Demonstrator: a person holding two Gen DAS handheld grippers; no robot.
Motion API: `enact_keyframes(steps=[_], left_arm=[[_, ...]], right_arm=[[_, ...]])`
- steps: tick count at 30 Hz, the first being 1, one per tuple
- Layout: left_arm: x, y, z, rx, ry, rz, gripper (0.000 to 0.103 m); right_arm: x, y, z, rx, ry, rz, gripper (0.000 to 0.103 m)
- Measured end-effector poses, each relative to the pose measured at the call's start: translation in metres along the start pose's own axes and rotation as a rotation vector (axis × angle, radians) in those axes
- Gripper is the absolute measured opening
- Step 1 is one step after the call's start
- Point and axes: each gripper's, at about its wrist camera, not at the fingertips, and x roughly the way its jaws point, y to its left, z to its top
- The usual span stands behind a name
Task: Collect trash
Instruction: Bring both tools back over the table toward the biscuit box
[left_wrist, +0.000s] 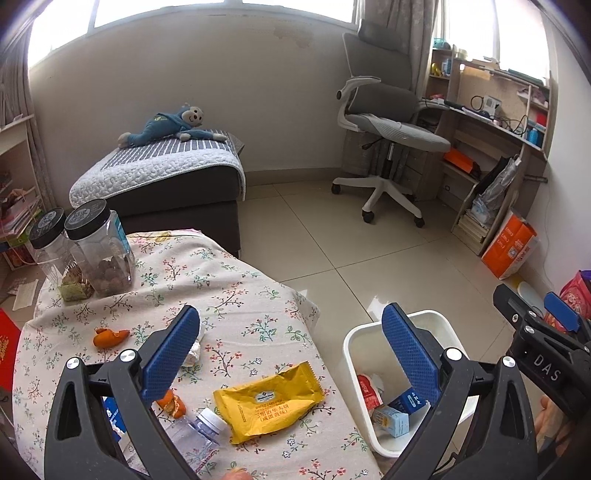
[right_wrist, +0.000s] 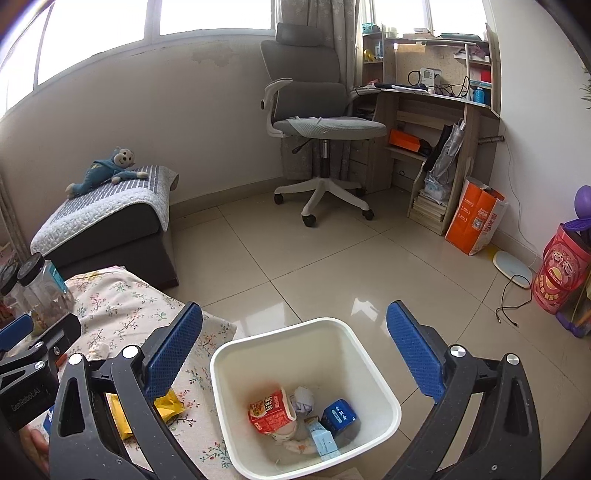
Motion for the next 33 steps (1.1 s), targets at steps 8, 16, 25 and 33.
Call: enact_keyframes(steps=[8,16,25,33], left_arm=[[-0.012,0.053,0.001,-0.054,-0.001,0.073,0.096],[-0.022,0.105,-0.008,-0.089,0.007,0.164,0.096],[-0.016,0.165,-0.023,-0.107,0.115,0.243,0.096],[0.016,0.187,-0.059,0.007,0.356,0.270,0.096]], right_arm=[[-0.004,0.055,-0.003,-0.057,0.003,0.083,0.096],[-0.007,0.102,-0.008,-0.112,0.011,0.142,0.096],[-0.001,0.148,-0.019,-0.184,0.052,0.201,0.096],[0.004,0.182,-0.029,-0.208,0.105,0.248,0.096]])
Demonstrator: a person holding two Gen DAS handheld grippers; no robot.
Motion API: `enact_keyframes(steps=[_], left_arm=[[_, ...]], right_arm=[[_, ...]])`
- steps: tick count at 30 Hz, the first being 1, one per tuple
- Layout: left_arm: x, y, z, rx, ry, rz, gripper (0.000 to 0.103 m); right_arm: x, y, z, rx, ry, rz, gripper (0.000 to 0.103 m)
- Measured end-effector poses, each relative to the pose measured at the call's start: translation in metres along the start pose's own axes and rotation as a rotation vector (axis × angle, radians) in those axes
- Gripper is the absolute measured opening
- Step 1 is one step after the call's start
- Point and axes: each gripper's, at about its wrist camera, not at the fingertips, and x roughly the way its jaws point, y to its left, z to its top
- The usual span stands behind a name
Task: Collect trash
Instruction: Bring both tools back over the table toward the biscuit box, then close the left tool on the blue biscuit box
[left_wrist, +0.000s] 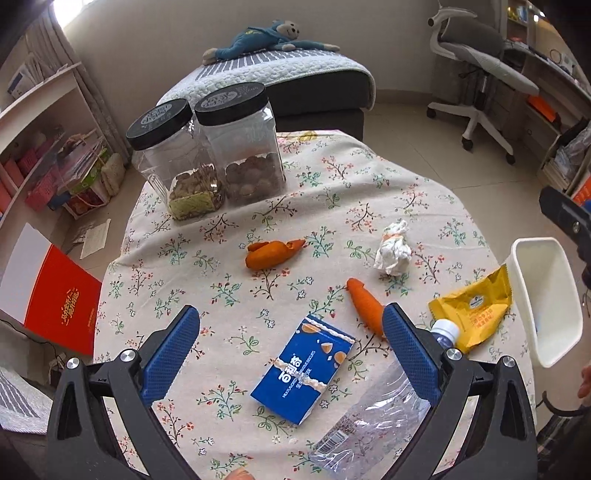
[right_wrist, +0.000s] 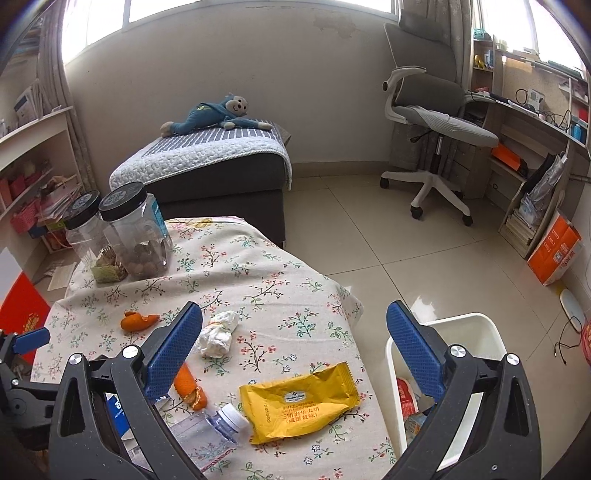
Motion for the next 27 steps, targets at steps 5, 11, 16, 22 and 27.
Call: enact_keyframes(steps=[5,11,16,22,27], left_arm=[[0.036,0.005,-0.021,0.031,0.157,-0.029,0.096],[0.074,0.007,-0.035,0.041,0.276,-0.075,0.096],[0.094,0.006,-0.042,0.048,0.316,-0.096,0.096],[0.098,0.018,-0.051,0.030,0.334,-0.147,0.062],[0.083,0.047,-0.054,-0.043,0.310,-0.169,0.059]], right_arm=[[0.017,0.004,-0.003,0.010,0.073,0.019,0.096],[0.048,0.020,-0.015,-0.067,0.197,0.023,0.096],[0.072,0.040,-0.025,-0.143,0.291,0.049,0.096],[0.100,0.064,-0.037,-0.158,0.428,0.131,0.096],[0.118,0.097,-0.050,-0.226,0.511,0.181,0.096]])
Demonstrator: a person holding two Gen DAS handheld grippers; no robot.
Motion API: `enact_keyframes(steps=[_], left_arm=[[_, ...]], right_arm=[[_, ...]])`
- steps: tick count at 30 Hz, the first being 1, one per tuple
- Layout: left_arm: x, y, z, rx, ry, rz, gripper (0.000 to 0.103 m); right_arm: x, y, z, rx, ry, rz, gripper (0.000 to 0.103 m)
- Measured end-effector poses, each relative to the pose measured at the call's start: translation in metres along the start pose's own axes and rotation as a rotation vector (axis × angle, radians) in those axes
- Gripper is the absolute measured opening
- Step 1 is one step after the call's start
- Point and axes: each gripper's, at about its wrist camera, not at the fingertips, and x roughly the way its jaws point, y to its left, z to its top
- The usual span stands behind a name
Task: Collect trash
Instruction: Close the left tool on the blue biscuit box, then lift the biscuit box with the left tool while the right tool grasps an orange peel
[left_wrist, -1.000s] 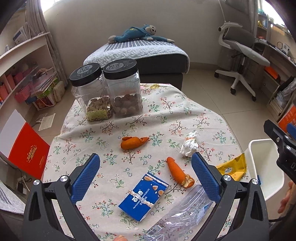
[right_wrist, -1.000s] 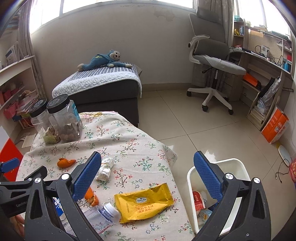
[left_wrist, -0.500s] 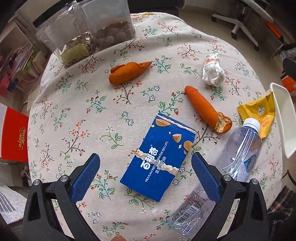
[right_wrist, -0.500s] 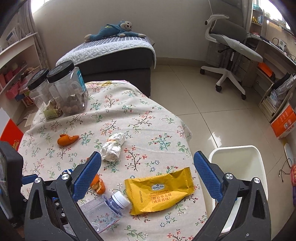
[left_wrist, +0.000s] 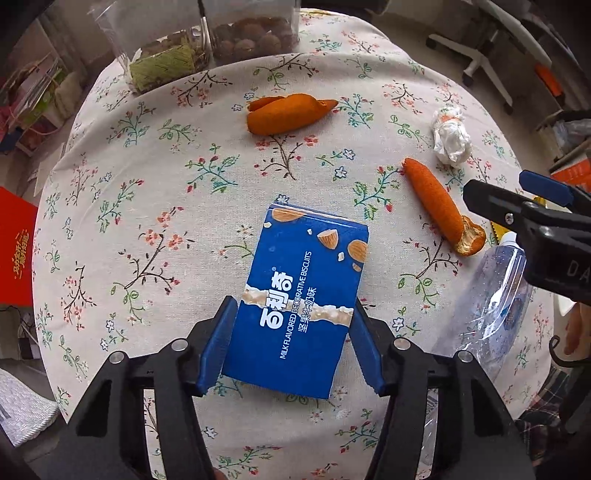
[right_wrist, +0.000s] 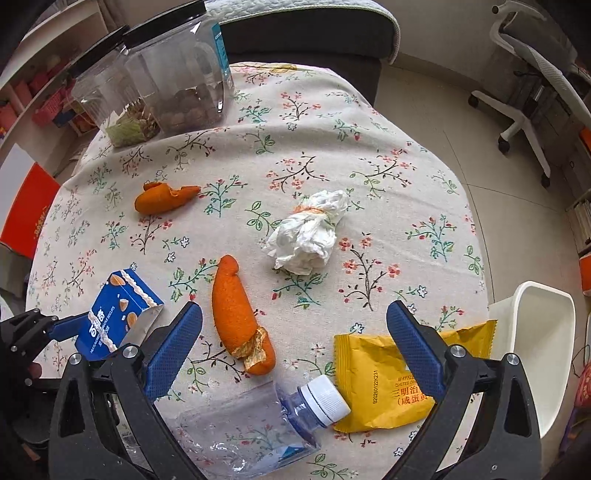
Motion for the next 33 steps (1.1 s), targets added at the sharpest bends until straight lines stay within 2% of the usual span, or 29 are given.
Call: enact_keyframes(steps=[6,8,9,11,12,13,16,21,25,28,30,33], left_arm=[[-0.028,0.029,0.000,-0.095,-0.080,-0.001,0.059],[-0.039,0.034,0.004,-0.116,-0.108,-0.005,0.059],[-0.044,0.038,0.006,-0.127,-0.125,-0.005,0.059],[-0.053,0.045,0.008,-0.155,-0.156,-0.006,0.059],[-0.055,0.046,0.015,-0.173,-0.173,-0.003,0.059],[-0.058,0.049,0.015,-0.194,-0.192,0.003,0.059],[-0.068,0.061,0.013,-0.254,-0.245,0.018,0.059],[-0.100,0.063,0.014,-0.285,-0.391,0.067,0.059],[-0.131,0.056,0.012,-0.281,-0.524,0.098,0.059],[-0.148,0.049,0.009,-0.275,-0.606,0.114,0.059],[-0.155,0.045,0.008,-0.267,-0.637,0.120,0.059],[-0.155,0.042,0.008,-0.256,-0.640,0.121,0.059]], right_arm=[[0.027,0.038,-0.001,-0.102,0.087,-0.009,0.087],[0.035,0.046,-0.003,-0.128,0.113,-0.010,0.077],[0.033,0.049,-0.003,-0.140,0.097,-0.012,0.073],[0.028,0.054,-0.003,-0.160,0.077,-0.004,0.051],[0.025,0.055,-0.002,-0.158,0.070,0.006,0.027],[0.021,0.054,-0.001,-0.141,0.061,0.042,0.022],[-0.001,0.049,0.004,-0.075,0.004,0.141,0.020],[-0.060,0.049,0.014,-0.012,-0.194,0.282,0.019],[-0.100,0.047,0.012,0.002,-0.338,0.303,0.019],[-0.117,0.043,0.012,-0.005,-0.414,0.296,0.019],[-0.120,0.041,0.010,-0.020,-0.433,0.281,0.019],[-0.111,0.036,0.010,-0.008,-0.390,0.284,0.019]])
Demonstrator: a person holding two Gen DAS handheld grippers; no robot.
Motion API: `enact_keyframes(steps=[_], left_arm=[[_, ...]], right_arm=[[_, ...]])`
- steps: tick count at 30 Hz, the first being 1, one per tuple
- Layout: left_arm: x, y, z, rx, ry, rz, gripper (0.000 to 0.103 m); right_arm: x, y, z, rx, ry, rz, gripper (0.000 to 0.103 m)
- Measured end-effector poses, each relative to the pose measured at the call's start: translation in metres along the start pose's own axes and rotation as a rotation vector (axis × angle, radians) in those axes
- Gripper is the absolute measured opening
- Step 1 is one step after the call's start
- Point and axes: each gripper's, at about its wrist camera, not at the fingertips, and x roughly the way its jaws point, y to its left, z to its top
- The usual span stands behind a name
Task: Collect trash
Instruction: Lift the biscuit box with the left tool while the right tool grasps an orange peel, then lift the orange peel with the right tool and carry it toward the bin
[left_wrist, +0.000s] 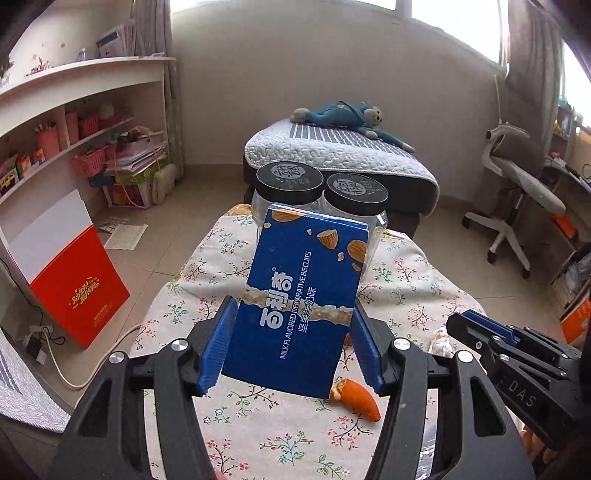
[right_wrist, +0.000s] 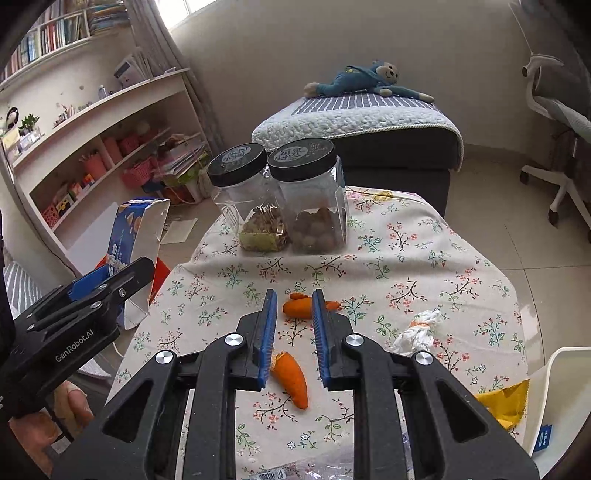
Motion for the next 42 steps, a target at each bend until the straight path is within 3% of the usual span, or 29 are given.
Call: enact_keyframes(steps=[2,4,6,9,12,14,16,17,18,19,20,21,22,28,33,42], left_arm=[[0.004,0.001,-0.001,-0.001,0.015,-0.001,0.059],[0.008,0.004,-0.001,-0.005,0.035,-0.002,0.059],[0.010,0.007,-0.002,-0.011,0.048,-0.003,0.059],[0.013,0.016,0.000,-0.029,0.058,-0.001,0.059],[0.015,0.026,0.003,-0.048,0.063,0.001,0.059],[0.016,0.033,0.003,-0.060,0.068,0.002,0.059],[0.019,0.036,0.002,-0.064,0.078,0.004,0.059],[0.020,0.037,0.001,-0.064,0.082,0.006,0.059],[0.022,0.037,0.000,-0.062,0.087,0.008,0.059],[0.023,0.037,0.000,-0.060,0.091,0.009,0.059],[0.024,0.038,-0.001,-0.058,0.094,0.010,0.059],[0.024,0.038,-0.001,-0.058,0.096,0.011,0.059],[0.025,0.038,-0.001,-0.059,0.097,0.012,0.059],[0.025,0.040,-0.001,-0.073,0.097,0.022,0.059],[0.016,0.037,0.003,-0.088,0.062,0.024,0.059],[-0.006,0.019,0.010,-0.077,-0.019,0.019,0.059]], right_arm=[[0.014,-0.003,-0.003,0.008,0.075,0.015,0.027],[0.038,-0.001,-0.012,-0.004,0.186,0.003,0.083],[0.060,0.008,-0.024,-0.029,0.249,0.003,0.083],[0.103,0.027,-0.046,-0.108,0.432,0.020,0.083],[0.133,0.043,-0.070,-0.176,0.544,0.002,0.083],[0.145,0.053,-0.080,-0.233,0.577,-0.022,0.083],[0.149,0.063,-0.082,-0.298,0.554,-0.055,0.087],[0.149,0.066,-0.082,-0.308,0.546,-0.064,0.085],[0.149,0.067,-0.081,-0.311,0.534,-0.072,0.074],[0.147,0.066,-0.079,-0.308,0.523,-0.068,0.058],[0.146,0.065,-0.077,-0.298,0.521,-0.054,0.049],[0.145,0.064,-0.074,-0.290,0.517,-0.054,0.021],[0.143,0.062,-0.072,-0.276,0.507,-0.054,0.018],[0.121,0.052,-0.053,-0.194,0.390,-0.021,0.012],[0.079,0.048,-0.020,-0.111,0.212,0.043,0.012],[0.019,0.023,0.008,-0.035,0.000,0.041,0.012]])
